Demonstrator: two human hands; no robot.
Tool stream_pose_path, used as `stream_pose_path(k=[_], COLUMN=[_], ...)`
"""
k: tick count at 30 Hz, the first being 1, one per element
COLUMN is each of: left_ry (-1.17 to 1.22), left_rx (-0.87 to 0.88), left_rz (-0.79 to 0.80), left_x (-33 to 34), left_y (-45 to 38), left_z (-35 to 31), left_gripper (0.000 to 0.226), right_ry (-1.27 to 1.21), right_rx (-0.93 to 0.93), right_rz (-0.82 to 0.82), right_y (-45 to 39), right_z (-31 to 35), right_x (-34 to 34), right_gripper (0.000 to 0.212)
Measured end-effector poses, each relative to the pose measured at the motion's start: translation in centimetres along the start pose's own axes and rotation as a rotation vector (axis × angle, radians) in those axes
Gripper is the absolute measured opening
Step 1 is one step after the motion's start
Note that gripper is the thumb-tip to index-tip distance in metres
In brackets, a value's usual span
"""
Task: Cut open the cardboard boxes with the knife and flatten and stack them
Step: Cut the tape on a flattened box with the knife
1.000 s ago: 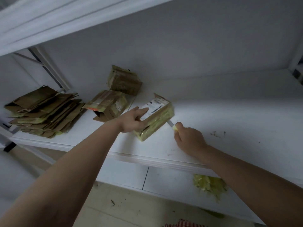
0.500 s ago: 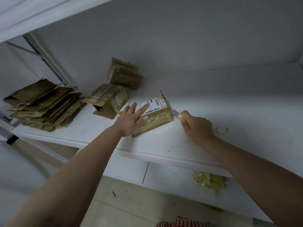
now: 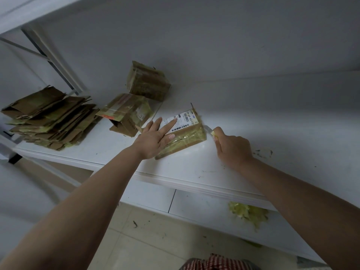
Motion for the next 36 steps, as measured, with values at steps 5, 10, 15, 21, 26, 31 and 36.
stream_pose_path(k=[5, 10, 15, 21, 26, 31, 36], left_ry=[-0.006, -0.012, 0.025, 0.015, 0.05, 0.077, 0.113], left_rx=[0.003, -0.008, -0.019, -0.019, 0.006, 0.014, 0.015], left_rz=[0.015, 0.023, 0.046, 0.048, 0.03, -0.037, -0.049], left_x=[0.0, -0.1, -0.1, -0.2, -0.4, -0.5, -0.3], left_y=[-0.1, -0.1, 0.0, 0.0, 0.1, 0.6, 0.0], left_z=[-0.2, -0.2, -0.2, 0.4, 0.7, 0.1, 0.5], left_gripper=[0.065, 0.064, 0.068, 0.064, 0.065, 0.057, 0.054], right_ry=[0.065, 0.093, 0.126, 0.077, -0.01, -0.02, -0.015], right_rx=[-0.042, -0.06, -0.106, -0.12, -0.086, -0.053, -0.05], right_rz=[0.044, 0.099, 0.158, -0.056, -0.138, -0.122, -0.098], right_y=[-0.2, 0.0, 0.0, 1.0, 1.3, 1.3, 1.1], right_z=[0.2, 0.3, 0.8, 0.2, -0.3, -0.7, -0.7], right_x=[0.4, 0.6, 0.6, -0.5, -1.3, -1.1, -1.1], right_gripper=[0.021, 0.02, 0.018, 0.01, 0.028, 0.033, 0.04])
Point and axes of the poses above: each hand's wrist, its own y-axis away from the middle knuckle, its own x-axis out of the palm, z = x × y, the point moved 10 cm from there along -y, towards the middle knuckle, and after that the axes turned 7 degrees about -x, right-handed, at the moved point
